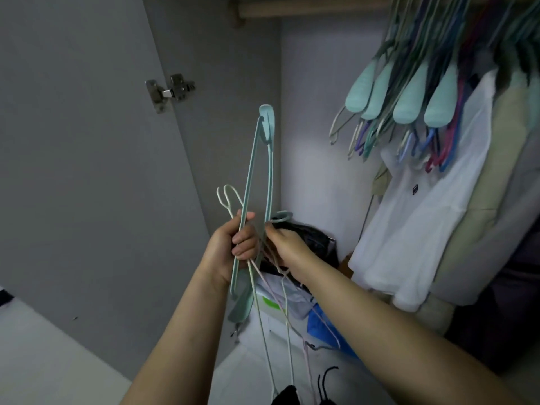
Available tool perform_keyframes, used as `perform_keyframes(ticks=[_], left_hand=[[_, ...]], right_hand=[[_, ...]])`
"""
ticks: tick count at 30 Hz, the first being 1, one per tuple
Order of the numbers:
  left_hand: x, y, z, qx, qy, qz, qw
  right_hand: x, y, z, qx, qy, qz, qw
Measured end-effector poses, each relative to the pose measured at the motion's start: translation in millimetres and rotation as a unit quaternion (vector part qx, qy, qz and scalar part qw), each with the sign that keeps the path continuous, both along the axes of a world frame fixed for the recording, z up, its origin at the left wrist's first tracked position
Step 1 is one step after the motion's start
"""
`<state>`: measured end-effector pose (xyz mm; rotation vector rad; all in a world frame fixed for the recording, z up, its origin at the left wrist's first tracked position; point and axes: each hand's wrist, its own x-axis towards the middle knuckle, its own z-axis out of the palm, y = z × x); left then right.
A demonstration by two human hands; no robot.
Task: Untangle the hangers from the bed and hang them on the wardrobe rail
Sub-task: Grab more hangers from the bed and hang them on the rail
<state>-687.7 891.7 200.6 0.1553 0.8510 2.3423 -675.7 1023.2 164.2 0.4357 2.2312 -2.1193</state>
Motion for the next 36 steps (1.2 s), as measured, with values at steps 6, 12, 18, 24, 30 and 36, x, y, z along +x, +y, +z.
perform_keyframes(ticks=[6, 12, 18, 24, 30, 36], left_hand=[[10, 0, -1, -0.162, 0.045, 0.034, 0.985], [16, -8, -5, -0.178, 0.034, 0.009, 0.983], [20, -5, -7, -0.206, 0.031, 0.043, 0.977], [17, -2, -11, -0.063, -0.023, 0.069, 0.995], [17, -6, -13, -0.199, 0.052, 0.109, 0.972], [1, -20, -28, -0.528, 0.212, 0.196, 0.798]], right_hand=[[-1, -7, -20, -0.021, 0.035, -0.099, 0.994], [0, 0, -12, 0.072, 0.064, -0.098, 0.990], [12, 6, 3, 0.145, 0.087, 0.004, 0.986], [39, 2, 3, 0.148, 0.062, 0.290, 0.943], [33, -2, -24, 0.246, 0.035, 0.223, 0.943], [34, 7, -17, 0.245, 0.039, 0.182, 0.951]])
